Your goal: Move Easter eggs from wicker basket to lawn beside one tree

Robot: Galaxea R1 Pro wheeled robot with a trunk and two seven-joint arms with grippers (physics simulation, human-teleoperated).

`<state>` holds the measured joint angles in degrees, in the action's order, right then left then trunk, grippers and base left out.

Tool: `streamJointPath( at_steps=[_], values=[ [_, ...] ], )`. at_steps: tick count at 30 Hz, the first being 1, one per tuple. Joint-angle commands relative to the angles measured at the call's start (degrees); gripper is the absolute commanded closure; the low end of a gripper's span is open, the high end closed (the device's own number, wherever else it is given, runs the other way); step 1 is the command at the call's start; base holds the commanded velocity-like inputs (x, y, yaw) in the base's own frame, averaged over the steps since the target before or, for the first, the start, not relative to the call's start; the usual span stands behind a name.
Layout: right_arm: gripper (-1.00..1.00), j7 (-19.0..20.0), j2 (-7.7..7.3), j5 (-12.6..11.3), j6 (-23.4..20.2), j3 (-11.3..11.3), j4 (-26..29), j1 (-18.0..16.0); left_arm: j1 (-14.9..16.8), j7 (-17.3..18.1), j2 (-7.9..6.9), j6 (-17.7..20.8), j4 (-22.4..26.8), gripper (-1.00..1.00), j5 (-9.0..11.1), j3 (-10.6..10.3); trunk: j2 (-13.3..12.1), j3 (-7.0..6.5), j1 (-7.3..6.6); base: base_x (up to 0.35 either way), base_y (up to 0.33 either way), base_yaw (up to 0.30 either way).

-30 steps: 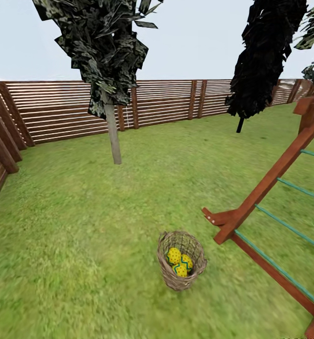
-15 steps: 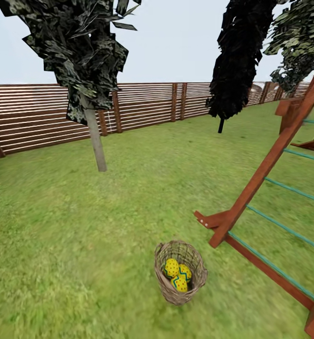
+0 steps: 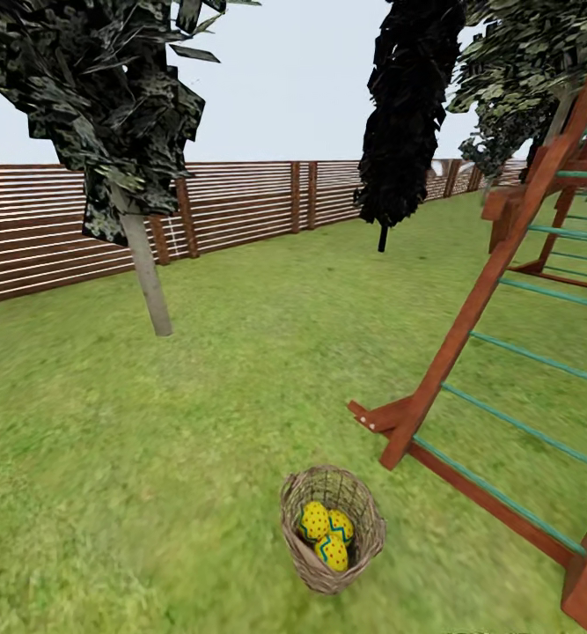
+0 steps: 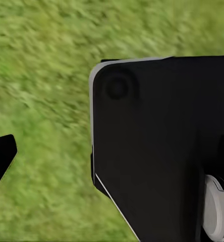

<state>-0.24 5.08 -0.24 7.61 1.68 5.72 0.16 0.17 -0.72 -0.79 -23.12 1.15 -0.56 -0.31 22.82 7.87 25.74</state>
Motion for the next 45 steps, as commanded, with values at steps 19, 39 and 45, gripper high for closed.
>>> streamJointPath(
  at_steps=[19, 39, 45],
  values=[
    [-1.0, 0.0, 0.02, 0.0, 0.1, 0.2, 0.1, 0.0, 0.0, -0.1, 0.0, -0.2, 0.0, -1.0, -0.1, 0.0, 0.1, -1.2, 0.04, 0.008, 0.09, -0.217],
    [-1.0, 0.0, 0.02, 0.0, 0.1, 0.2, 0.1, 0.0, 0.0, -0.1, 0.0, -0.2, 0.0, -1.0, -0.1, 0.0, 0.1, -2.55, 0.04, 0.0, 0.246, -0.217],
    [-1.0, 0.0, 0.02, 0.0, 0.1, 0.2, 0.1, 0.0, 0.0, -0.1, 0.0, -0.2, 0.0, -1.0, -0.1, 0.0, 0.1, -2.96, 0.04, 0.0, 0.261, -0.217]
  ],
)
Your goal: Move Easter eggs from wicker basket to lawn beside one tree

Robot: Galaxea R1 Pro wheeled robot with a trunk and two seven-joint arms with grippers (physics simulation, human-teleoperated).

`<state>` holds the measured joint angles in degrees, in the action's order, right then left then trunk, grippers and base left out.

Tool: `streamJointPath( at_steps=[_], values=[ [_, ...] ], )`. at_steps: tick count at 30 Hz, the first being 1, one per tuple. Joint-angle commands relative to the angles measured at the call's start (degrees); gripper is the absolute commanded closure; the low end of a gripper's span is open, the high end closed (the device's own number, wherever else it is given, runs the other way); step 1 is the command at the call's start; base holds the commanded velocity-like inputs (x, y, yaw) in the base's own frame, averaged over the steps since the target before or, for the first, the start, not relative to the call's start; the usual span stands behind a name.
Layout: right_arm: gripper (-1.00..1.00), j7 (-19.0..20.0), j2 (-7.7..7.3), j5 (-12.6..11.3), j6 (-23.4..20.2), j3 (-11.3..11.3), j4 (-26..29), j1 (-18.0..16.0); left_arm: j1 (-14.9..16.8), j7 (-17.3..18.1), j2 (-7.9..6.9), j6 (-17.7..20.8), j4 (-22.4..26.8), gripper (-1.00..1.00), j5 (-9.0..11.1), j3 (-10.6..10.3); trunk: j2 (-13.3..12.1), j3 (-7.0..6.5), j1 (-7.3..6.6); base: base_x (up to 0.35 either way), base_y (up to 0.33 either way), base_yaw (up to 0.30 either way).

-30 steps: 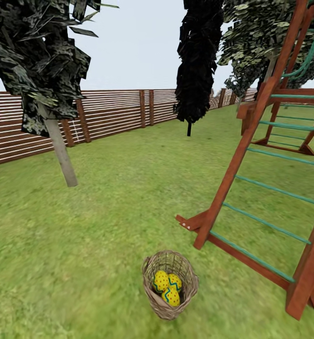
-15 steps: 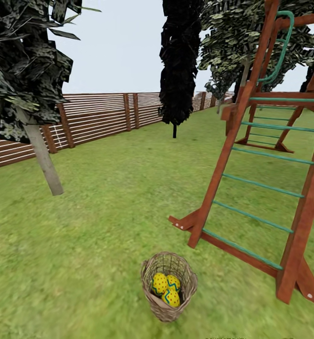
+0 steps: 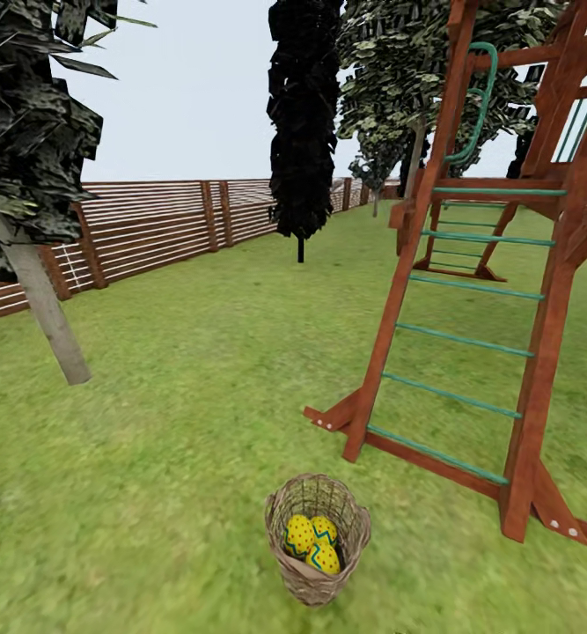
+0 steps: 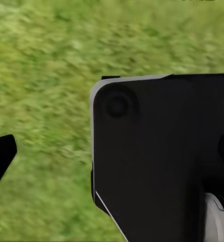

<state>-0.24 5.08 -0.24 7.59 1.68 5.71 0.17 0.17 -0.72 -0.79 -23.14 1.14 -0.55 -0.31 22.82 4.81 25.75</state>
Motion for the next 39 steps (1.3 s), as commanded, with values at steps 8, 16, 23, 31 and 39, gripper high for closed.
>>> streamJointPath(
  at_steps=[8, 16, 23, 31, 39],
  values=[
    [-1.0, 0.0, 0.02, 0.0, 0.1, 0.2, 0.1, 0.0, 0.0, -0.1, 0.0, -0.1, 0.0, -1.0, -0.1, 0.0, 0.1, -0.44, 0.03, 0.0, 0.262, -0.217],
    [-1.0, 0.0, 0.02, 0.0, 0.1, 0.2, 0.1, 0.0, 0.0, -0.1, 0.0, -0.1, 0.0, -1.0, -0.1, 0.0, 0.1, -0.98, 0.03, 0.0, 0.251, -0.217],
    [-1.0, 0.0, 0.02, 0.0, 0.1, 0.2, 0.1, 0.0, 0.0, -0.1, 0.0, -0.1, 0.0, -1.0, -0.1, 0.0, 0.1, -1.46, 0.03, 0.0, 0.203, -0.217],
    [-1.0, 0.0, 0.02, 0.0, 0.1, 0.2, 0.1, 0.0, 0.0, -0.1, 0.0, -0.1, 0.0, -1.0, -0.1, 0.0, 0.1, -2.0, 0.03, 0.0, 0.061, -0.219],
    [-1.0, 0.0, 0.02, 0.0, 0.1, 0.2, 0.1, 0.0, 0.0, -0.1, 0.0, -0.1, 0.0, -1.0, -0.1, 0.0, 0.1, -2.54, 0.03, 0.0, 0.006, -0.22]
  ],
)
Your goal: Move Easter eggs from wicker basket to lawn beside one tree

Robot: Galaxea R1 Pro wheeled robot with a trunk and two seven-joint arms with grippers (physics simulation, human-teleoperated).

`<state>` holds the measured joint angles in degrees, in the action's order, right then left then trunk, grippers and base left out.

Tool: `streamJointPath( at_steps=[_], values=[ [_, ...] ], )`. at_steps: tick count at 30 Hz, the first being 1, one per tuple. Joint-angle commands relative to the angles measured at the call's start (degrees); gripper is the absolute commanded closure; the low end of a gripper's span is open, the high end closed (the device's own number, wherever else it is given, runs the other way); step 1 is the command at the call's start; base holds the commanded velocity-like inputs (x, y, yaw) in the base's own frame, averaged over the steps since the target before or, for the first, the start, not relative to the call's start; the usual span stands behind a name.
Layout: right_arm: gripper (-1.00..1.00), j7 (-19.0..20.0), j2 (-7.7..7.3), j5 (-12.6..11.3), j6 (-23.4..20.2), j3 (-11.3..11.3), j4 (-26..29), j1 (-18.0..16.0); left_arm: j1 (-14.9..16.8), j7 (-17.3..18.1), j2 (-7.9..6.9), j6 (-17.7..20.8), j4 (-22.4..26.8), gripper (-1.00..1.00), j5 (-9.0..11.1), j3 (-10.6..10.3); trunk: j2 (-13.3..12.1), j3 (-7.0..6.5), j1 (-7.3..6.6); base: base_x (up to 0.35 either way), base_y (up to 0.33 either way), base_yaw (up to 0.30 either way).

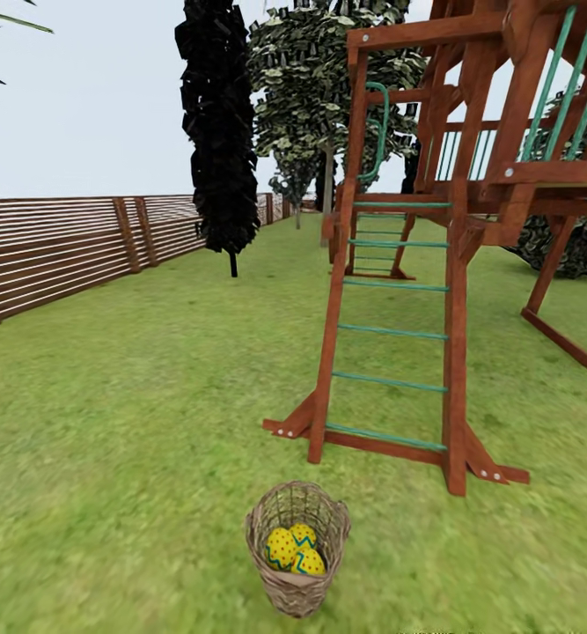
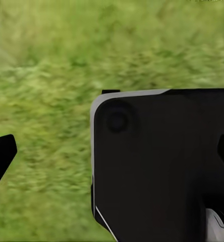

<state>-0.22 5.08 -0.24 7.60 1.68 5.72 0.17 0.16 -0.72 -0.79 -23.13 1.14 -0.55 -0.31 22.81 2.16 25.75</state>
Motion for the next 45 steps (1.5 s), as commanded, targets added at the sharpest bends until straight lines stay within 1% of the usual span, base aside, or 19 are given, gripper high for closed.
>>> streamJointPath(
  at_steps=[1, 12, 21, 26, 30, 36, 45],
  values=[
    [-1.0, 0.0, 0.02, 0.0, 0.1, 0.2, 0.1, 0.0, 0.0, -0.1, -0.01, -0.2, 0.0, -1.0, -0.1, 0.0, 0.1, 0.04, 0.04, 0.0, 0.001, -0.221],
    [-1.0, 0.0, 0.02, 0.0, 0.1, 0.2, 0.1, 0.0, 0.0, -0.1, -0.01, -0.2, 0.0, -1.0, -0.1, 0.0, 0.1, -0.7, 0.04, 0.066, 0.0, -0.218],
    [-1.0, 0.0, 0.02, 0.0, 0.1, 0.2, 0.1, 0.0, 0.0, -0.1, -0.01, -0.2, 0.0, -1.0, -0.1, 0.0, 0.1, -0.86, 0.04, 0.08, 0.0, -0.058],
    [-1.0, 0.0, 0.02, 0.0, 0.1, 0.1, 0.1, 0.0, 0.0, -0.1, -0.01, -0.2, 0.1, -1.0, -0.1, 0.0, 0.1, -0.87, 0.04, 0.038, -0.005, 0.013],
    [-1.0, 0.0, 0.03, 0.0, 0.1, 0.1, 0.1, 0.0, 0.0, -0.1, -0.01, -0.2, 0.0, -1.0, -0.1, 0.0, 0.1, -0.88, 0.04, 0.164, -0.072, 0.174],
    [-1.0, 0.0, 0.03, 0.0, 0.0, 0.1, 0.1, 0.0, 0.0, -0.1, -0.01, -0.2, 0.1, -1.0, -0.1, 0.0, 0.1, -0.88, 0.04, 0.257, -0.062, 0.22],
    [-1.0, 0.0, 0.02, 0.0, 0.0, 0.2, 0.1, 0.0, 0.1, -0.1, -0.01, -0.2, 0.1, -1.0, -0.1, 0.0, 0.1, -0.88, 0.04, 0.294, -0.065, 0.042]
  ],
)
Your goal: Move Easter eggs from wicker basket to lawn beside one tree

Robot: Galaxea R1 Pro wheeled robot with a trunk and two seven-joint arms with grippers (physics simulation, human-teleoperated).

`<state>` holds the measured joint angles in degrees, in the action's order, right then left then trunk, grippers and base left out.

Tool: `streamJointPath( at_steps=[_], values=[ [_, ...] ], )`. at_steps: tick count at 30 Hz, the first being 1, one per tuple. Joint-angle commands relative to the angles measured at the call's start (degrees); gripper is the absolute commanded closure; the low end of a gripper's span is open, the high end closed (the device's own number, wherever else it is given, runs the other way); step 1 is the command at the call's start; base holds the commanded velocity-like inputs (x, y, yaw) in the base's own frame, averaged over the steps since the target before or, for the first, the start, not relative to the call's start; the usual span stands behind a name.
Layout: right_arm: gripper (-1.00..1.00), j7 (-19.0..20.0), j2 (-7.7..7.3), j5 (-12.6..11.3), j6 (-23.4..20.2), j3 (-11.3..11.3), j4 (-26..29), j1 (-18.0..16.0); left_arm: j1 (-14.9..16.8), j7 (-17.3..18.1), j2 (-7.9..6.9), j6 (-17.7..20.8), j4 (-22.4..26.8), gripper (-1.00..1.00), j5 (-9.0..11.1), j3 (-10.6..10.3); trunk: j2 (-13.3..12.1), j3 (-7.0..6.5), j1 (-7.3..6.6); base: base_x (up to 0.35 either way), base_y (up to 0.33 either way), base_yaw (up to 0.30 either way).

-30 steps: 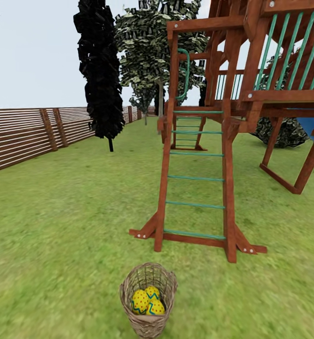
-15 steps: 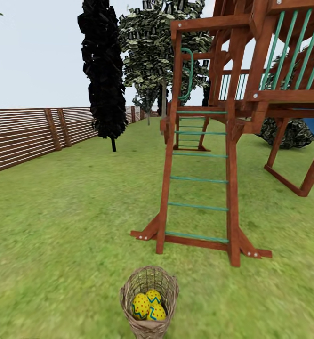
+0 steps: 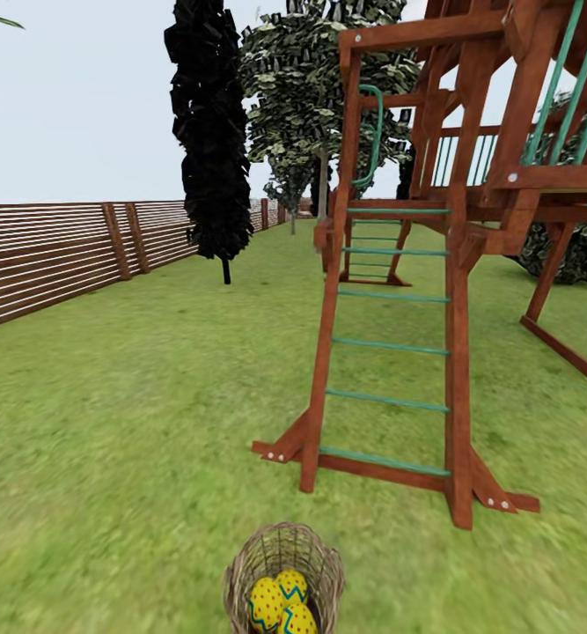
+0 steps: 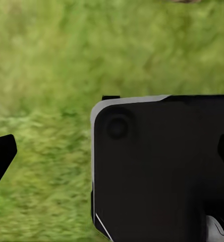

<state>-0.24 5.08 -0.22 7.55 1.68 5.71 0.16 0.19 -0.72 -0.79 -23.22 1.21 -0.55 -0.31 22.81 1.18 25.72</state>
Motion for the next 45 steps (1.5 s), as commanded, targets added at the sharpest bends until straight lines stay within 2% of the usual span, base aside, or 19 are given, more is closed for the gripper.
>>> streamJointPath(
  at_steps=[1, 12, 45],
  values=[
    [-1.0, 0.0, 0.02, 0.0, 0.1, 0.2, 0.1, 0.0, 0.0, -0.1, -0.01, -0.2, 0.0, -1.0, -0.1, 0.0, 0.1, 0.11, 0.06, 0.25, -0.106, 0.012],
    [-1.0, 0.0, 0.02, 0.0, 0.1, 0.0, 0.1, 0.0, 0.0, -0.1, -0.01, -0.2, 0.0, -1.0, -0.1, 0.0, 0.1, 0.11, 0.06, 0.066, -0.027, 0.104],
    [-1.0, 0.0, 0.02, 0.0, 0.1, 0.1, 0.1, 0.0, 0.0, -0.1, -0.01, -0.2, 0.0, -1.0, -0.1, 0.0, 0.1, 0.11, 0.06, 0.017, -0.03, 0.003]
  ],
)
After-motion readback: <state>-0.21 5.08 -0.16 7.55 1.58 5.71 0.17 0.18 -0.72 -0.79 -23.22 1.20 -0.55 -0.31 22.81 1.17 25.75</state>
